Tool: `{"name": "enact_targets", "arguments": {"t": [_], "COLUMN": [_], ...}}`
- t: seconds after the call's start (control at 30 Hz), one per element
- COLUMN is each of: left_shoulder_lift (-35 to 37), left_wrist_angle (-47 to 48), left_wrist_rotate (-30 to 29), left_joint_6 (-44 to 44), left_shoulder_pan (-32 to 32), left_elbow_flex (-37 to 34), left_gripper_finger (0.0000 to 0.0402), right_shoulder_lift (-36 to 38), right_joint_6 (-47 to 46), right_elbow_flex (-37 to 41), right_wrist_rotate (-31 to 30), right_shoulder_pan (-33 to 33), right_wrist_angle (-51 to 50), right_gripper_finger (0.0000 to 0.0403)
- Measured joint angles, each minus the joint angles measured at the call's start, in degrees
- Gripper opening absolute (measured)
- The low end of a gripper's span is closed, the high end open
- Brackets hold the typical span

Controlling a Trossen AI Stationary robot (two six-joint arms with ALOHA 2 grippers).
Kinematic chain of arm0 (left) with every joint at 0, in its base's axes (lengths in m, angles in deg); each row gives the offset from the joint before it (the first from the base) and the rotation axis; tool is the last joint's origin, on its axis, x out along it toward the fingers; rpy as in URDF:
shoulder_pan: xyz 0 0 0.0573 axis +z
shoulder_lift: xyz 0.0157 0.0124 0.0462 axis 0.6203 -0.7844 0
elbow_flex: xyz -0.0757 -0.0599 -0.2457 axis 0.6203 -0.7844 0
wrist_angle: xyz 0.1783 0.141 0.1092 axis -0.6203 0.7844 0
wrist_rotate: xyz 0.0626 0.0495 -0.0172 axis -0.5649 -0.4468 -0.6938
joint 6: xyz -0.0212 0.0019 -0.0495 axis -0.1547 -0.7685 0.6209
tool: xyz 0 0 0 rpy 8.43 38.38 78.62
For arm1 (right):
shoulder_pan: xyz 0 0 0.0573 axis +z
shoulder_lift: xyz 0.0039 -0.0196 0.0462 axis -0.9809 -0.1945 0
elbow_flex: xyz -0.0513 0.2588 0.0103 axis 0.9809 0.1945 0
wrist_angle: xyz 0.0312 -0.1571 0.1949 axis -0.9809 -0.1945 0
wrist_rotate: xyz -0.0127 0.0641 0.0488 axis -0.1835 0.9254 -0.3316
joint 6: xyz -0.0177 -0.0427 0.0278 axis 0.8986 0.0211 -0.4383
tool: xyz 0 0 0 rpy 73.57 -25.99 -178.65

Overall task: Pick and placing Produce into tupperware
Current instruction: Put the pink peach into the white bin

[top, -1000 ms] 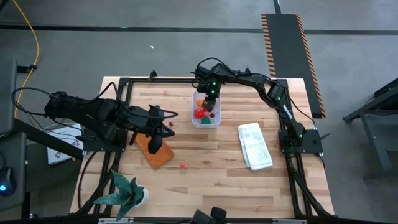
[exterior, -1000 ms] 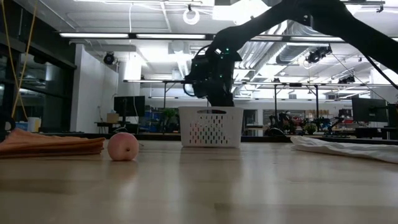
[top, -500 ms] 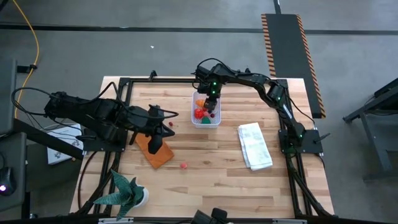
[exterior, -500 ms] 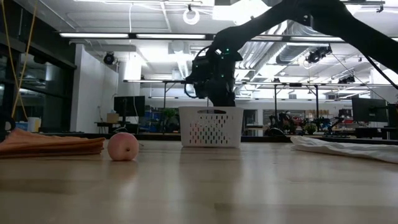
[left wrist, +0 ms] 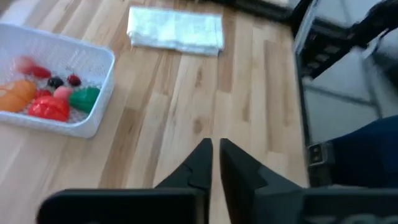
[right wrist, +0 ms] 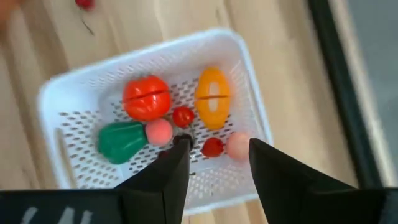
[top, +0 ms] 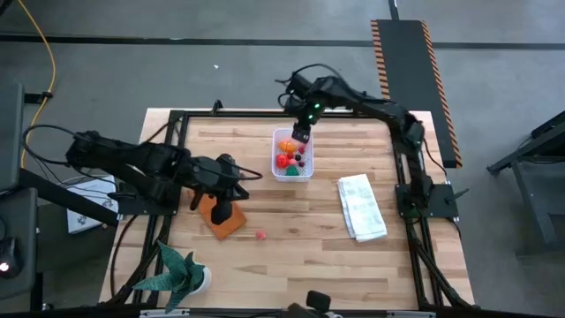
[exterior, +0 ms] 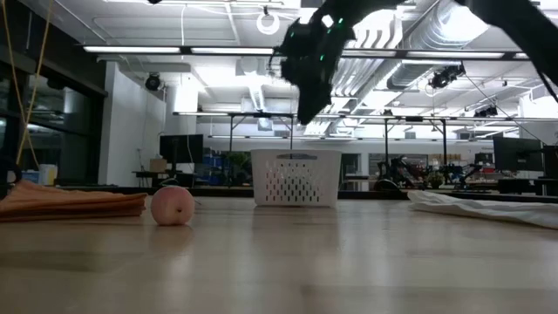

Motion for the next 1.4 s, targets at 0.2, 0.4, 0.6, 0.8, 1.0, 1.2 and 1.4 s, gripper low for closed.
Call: {"name": "enact_targets", "arguments": {"t": [0.2,0.4,0.6,0.8,1.0,1.2,1.4], "left_shoulder_lift": [-3.41,-5.98,-9.15,-14.48,-19.9,-22.71,-23.16], "left_wrist_angle": [0.73,1.04,1.12,2.25,2.47,4.25,4.23], "left_wrist_rotate": [0.88,3.91,4.94,7.05,7.6,7.97,6.25], "left_joint_6": [-0.16,-1.5,-0.24,2.33,1.22,-0.68,-4.43], "left_shoulder_pan": [0.02,0.02,-0.02,-1.12,-4.13,-4.88,-4.83], "left_elbow_flex": [0.02,0.02,0.04,0.04,-0.03,0.01,-0.05], "left_gripper_finger": [0.0104,0.0166,0.0188,0.018,0.0165,0.0159,0.0157], "right_shoulder_lift": [8.79,19.95,31.25,41.23,48.65,53.05,55.28], "right_joint_6": [-0.28,-0.96,-3.29,-5.0,-7.81,-10.14,-13.08], "right_elbow_flex": [-0.02,-0.02,-0.02,-0.02,-0.04,-0.04,-0.03], "right_wrist_rotate": [-3.5,-5.63,-7.9,-12.42,-15.18,-17.51,-18.34], "right_shoulder_pan": [-0.98,-1.19,-1.41,-1.48,-1.69,-1.69,-1.69], "right_wrist_angle": [-2.1,-3.45,-5.87,-10.39,-13.12,-15.22,-19.57], "right_gripper_finger": [0.0158,0.0158,0.0158,0.0158,0.0158,0.0158,0.0158]}}
